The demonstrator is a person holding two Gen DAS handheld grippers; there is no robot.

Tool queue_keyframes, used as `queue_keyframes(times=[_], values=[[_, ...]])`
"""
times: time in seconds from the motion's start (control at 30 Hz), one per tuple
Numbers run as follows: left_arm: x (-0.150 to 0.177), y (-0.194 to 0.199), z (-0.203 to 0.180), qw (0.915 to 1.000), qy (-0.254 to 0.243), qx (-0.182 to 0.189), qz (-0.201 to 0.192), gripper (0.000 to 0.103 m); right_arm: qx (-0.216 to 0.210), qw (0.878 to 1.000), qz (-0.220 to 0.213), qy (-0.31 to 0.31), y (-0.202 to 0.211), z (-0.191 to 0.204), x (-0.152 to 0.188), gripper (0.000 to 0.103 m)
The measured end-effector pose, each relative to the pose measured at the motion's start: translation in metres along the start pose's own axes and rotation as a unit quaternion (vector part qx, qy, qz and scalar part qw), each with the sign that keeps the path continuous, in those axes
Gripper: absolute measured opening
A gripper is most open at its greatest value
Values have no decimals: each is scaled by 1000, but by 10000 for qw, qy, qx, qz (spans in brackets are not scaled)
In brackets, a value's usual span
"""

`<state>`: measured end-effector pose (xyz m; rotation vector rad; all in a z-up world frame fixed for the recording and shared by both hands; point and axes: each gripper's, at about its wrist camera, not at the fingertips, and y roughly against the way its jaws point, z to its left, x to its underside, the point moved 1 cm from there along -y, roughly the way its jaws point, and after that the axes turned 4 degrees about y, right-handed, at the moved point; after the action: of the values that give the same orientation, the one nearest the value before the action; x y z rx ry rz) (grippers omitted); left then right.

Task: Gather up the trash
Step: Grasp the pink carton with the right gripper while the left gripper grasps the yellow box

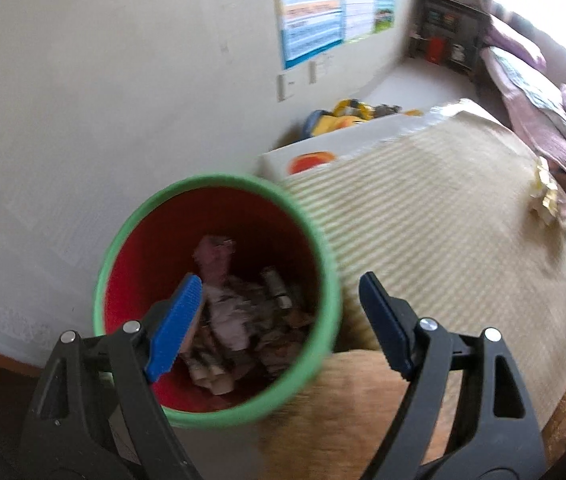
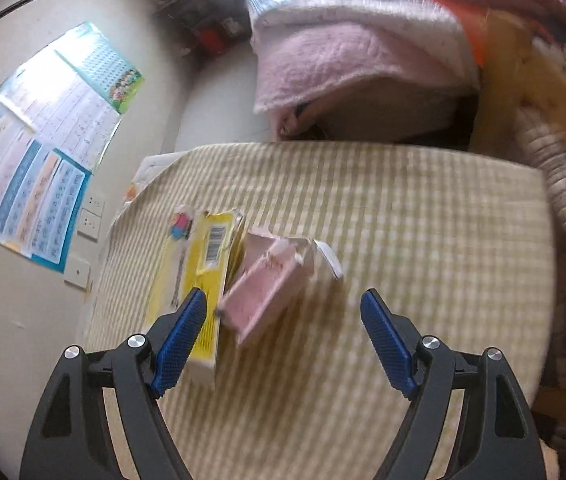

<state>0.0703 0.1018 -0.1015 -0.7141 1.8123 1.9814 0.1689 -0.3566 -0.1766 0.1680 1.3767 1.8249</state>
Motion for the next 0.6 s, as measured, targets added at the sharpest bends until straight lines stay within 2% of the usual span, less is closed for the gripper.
queue_keyframes(times=[0.07, 0.13, 0.2, 0.23, 0.37, 0.5, 0.6], values=[[-3, 5, -24, 9997, -164, 174, 18, 78, -148, 9997, 191, -73, -10, -6, -3, 60], [-5, 8, -45, 9990, -323, 322, 13, 78, -538, 9980, 300, -130, -17, -8, -5, 36], [-8, 12, -69, 9975, -557, 437, -27, 78, -628, 9976, 281, 74, -11, -6, -5, 32], [-9, 12, -83, 9963, -688, 518, -53, 78, -709, 9970, 247, 205, -6, -6, -4, 26], [-17, 11, -131, 9915, -977, 849, -108, 78, -998, 9932, 145, 581, 29, -15, 14, 19], [-31, 1, -189, 9844, -1261, 1226, -110, 78, -1248, 9882, 258, 845, 64, -36, 62, 18], [-43, -15, -243, 9757, -1633, 1452, -139, 78, -1196, 9856, 344, 1145, 80, -49, 106, 18]])
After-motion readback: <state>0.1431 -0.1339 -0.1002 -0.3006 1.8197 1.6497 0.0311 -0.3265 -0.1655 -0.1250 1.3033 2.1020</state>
